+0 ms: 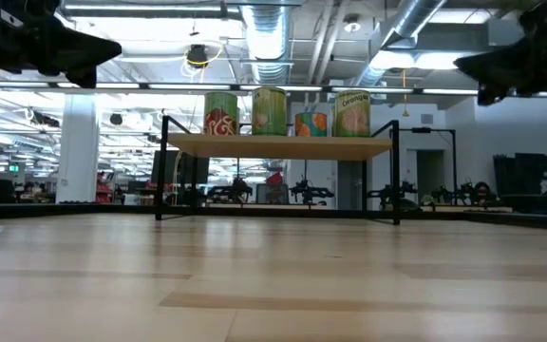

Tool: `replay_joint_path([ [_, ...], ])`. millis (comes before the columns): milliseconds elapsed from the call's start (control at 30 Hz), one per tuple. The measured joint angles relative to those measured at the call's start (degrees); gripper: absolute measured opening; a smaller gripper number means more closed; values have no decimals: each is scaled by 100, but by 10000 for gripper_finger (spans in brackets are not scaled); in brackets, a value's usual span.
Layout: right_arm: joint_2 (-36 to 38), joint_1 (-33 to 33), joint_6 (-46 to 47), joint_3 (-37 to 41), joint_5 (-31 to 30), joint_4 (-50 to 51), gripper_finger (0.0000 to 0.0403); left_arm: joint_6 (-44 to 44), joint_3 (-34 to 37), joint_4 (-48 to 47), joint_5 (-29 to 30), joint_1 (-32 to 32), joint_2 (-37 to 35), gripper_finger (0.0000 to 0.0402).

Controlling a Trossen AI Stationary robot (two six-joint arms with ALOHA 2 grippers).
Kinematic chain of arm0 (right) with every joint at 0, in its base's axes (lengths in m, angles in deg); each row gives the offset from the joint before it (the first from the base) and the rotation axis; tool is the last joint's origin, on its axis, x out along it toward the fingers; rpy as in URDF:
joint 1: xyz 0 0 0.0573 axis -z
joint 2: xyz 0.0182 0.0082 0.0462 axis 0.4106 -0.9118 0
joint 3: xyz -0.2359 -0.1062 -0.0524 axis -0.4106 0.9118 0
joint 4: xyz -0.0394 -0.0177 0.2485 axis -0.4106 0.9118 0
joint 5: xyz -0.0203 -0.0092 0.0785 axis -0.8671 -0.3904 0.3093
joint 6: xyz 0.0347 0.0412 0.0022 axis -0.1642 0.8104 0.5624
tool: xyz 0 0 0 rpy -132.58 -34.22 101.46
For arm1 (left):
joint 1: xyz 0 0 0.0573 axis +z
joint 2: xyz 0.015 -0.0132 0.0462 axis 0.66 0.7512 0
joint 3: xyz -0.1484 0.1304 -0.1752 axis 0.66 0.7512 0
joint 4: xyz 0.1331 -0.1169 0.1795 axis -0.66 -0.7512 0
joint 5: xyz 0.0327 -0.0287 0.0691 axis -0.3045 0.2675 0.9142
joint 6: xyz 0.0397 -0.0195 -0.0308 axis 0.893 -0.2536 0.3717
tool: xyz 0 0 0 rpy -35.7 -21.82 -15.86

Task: Pick and place cans onto a shelf
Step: Return to Home Position

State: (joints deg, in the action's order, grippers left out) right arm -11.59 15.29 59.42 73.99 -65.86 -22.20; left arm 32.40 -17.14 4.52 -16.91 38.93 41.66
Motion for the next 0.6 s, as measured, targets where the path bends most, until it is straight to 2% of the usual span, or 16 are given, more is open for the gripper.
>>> replay_joint_path([
  [133,8,206,128,-55,-135,395,6,-26,99,105,60,0,-10,0],
  [267,11,513,245,-57,-157,622,6,97,318,730,77,0,-15,0],
  [600,1,1418,74,-57,153,646,7,-23,656,661,331,7,-9,0],
])
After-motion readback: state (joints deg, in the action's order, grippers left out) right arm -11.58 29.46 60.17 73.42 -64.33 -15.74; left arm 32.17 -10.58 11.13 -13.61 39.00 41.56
